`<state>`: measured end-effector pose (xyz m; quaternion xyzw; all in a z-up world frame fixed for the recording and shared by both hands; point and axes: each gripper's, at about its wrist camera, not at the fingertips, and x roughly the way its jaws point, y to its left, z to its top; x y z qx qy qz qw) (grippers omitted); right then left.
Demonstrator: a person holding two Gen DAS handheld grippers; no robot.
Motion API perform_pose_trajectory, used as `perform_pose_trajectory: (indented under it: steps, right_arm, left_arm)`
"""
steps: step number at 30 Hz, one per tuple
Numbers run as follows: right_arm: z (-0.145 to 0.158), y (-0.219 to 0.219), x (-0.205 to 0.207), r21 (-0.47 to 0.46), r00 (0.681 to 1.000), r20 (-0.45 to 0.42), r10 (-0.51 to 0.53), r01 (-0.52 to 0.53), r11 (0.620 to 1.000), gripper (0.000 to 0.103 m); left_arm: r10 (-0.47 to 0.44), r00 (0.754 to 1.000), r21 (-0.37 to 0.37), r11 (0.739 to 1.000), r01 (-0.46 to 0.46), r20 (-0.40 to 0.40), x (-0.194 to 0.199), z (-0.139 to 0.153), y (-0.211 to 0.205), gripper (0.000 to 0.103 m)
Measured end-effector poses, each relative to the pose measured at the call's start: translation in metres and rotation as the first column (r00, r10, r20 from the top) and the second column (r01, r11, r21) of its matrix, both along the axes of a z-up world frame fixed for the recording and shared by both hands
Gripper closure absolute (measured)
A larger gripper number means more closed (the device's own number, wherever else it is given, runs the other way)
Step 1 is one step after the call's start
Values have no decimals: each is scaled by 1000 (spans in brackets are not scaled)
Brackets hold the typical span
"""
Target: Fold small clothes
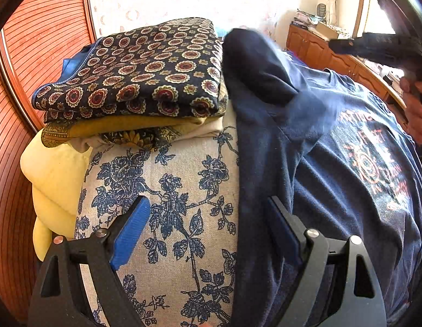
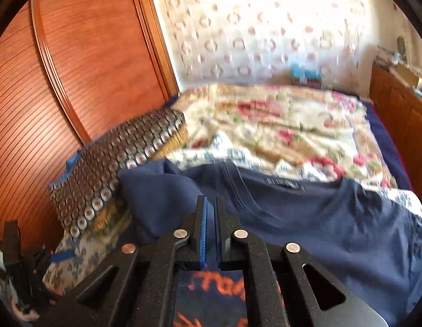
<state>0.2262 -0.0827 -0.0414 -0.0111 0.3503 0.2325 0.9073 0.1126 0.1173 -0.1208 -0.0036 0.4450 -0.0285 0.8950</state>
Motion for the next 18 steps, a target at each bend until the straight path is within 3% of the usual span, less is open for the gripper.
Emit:
perform_pose_trajectory:
  steps: [1,4,11,18]
  right_arm:
    - [0,-2,-4,-13,1000,18,3,-3,1000,76]
    - [0,-1,-13,-16,996,28,88,-87,996,75]
    - [-38,10,-32,-70,973,-36,229,-231,970,70]
    - [-42,-7,-41,-60,976,-34,215,-217,974,70]
  left_arm:
    - [0,1000,0,1000,0,0,0,0,0,16]
    - [0,1000,0,1000,0,0,-1,0,0,16]
    - [2,1000,1,1000,-2,2,-2,-1,1,17]
    - [19,998,9,1000,-19,55,-14,11,0,17]
